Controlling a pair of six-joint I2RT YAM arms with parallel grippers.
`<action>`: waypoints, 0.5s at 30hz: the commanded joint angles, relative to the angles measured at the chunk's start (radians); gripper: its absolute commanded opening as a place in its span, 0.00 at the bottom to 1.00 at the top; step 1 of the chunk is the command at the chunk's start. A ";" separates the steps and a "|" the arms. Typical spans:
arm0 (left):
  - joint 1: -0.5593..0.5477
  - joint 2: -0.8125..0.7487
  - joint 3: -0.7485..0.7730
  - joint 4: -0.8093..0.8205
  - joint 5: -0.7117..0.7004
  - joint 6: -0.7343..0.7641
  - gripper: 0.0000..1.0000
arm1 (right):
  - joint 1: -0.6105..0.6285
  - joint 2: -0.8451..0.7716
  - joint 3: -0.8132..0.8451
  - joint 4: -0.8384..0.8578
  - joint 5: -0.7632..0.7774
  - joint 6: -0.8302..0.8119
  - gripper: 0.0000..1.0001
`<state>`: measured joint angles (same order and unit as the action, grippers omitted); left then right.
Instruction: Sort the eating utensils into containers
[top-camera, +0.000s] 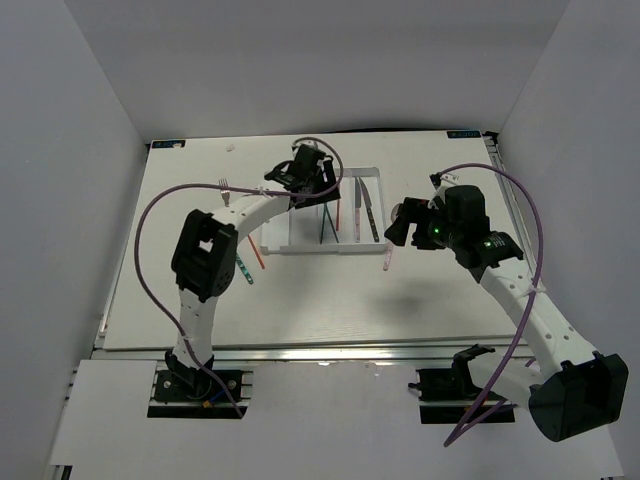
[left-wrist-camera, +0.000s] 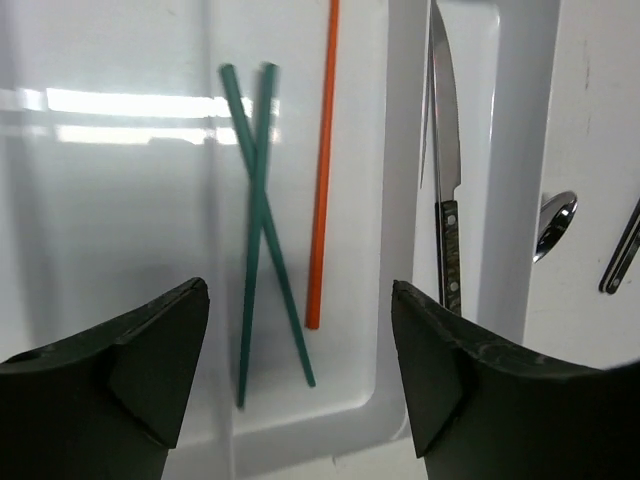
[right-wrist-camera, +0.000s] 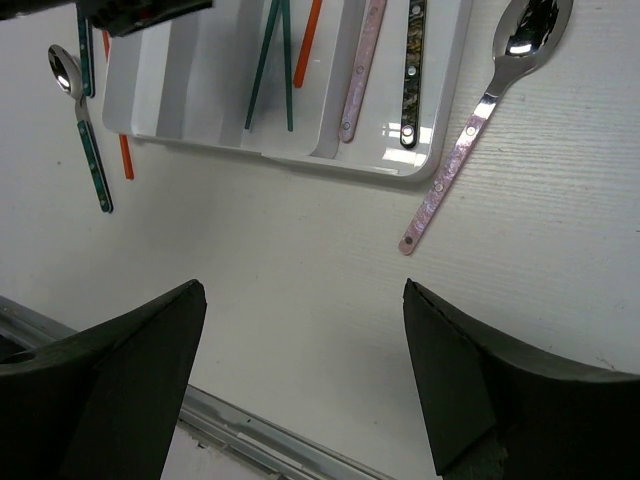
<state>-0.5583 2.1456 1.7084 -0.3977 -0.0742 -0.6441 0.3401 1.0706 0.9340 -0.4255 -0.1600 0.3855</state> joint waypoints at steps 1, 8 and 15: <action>0.006 -0.216 -0.019 -0.088 -0.204 0.024 0.84 | -0.006 -0.006 -0.004 0.010 -0.016 -0.016 0.84; 0.118 -0.466 -0.245 -0.306 -0.496 -0.064 0.98 | -0.006 -0.003 -0.037 0.039 -0.032 -0.028 0.86; 0.208 -0.457 -0.343 -0.339 -0.530 -0.178 0.84 | -0.006 0.009 -0.064 0.073 -0.084 -0.005 0.86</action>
<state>-0.3550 1.6665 1.3869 -0.6781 -0.5690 -0.7586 0.3397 1.0843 0.8780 -0.4042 -0.2050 0.3809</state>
